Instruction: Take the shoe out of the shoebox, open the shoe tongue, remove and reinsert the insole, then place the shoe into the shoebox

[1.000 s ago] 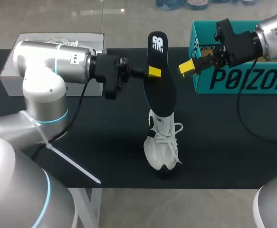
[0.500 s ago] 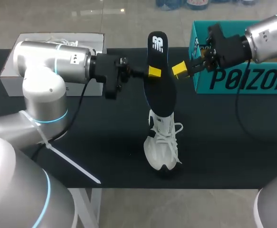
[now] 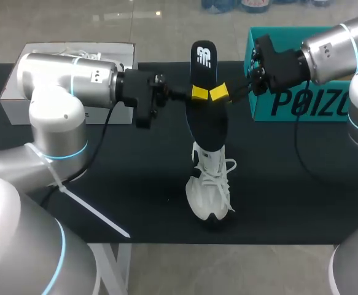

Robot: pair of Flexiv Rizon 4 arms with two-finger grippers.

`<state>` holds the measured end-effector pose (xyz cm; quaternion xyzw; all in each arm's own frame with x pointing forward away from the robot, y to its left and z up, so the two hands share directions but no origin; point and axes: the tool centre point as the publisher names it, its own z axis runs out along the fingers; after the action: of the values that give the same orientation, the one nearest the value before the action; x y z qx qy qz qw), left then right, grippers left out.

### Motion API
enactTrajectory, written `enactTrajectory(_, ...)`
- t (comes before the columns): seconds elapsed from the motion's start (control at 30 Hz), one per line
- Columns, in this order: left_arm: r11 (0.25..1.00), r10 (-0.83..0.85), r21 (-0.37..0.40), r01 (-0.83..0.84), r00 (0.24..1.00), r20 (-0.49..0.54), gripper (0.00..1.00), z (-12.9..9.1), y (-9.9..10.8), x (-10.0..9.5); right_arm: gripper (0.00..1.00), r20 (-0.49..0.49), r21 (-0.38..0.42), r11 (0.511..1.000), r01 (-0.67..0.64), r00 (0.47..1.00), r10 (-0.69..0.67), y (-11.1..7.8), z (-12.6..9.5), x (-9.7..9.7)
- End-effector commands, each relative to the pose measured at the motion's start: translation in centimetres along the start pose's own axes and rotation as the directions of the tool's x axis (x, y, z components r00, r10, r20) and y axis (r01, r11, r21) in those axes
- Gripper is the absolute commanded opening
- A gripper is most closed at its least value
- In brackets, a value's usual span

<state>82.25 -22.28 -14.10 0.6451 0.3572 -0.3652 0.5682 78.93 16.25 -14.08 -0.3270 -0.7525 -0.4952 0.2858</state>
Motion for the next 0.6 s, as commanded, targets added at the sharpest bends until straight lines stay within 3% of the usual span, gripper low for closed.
enactTrajectory(0.03,1.0,0.002,-0.003,-0.002,1.0,-0.001,0.0,0.16,-0.06,-0.01,0.45,-0.002,0.001,1.0,-0.002,1.0,0.002,0.33,0.35,-0.24)
enactTrajectory(0.2,1.0,0.002,-0.003,-0.002,1.0,-0.001,0.0,0.16,-0.06,-0.01,0.29,0.0,-0.001,1.0,-0.005,1.0,0.005,0.34,0.28,-0.23)
enactTrajectory(0.4,1.0,0.002,-0.003,-0.002,1.0,-0.001,0.0,0.16,-0.06,-0.01,0.24,0.0,-0.002,1.0,-0.008,1.0,0.008,0.21,0.28,-0.2)
enactTrajectory(0.53,1.0,0.002,-0.003,-0.002,1.0,-0.001,0.0,0.16,-0.06,-0.01,0.03,-0.001,-0.002,1.0,-0.009,1.0,0.009,0.13,0.32,-0.16)
enactTrajectory(0.6,1.0,0.002,-0.003,-0.002,1.0,-0.001,0.0,0.16,-0.06,-0.01,0.0,-0.002,0.0,1.0,-0.01,1.0,0.01,0.08,0.39,-0.15)
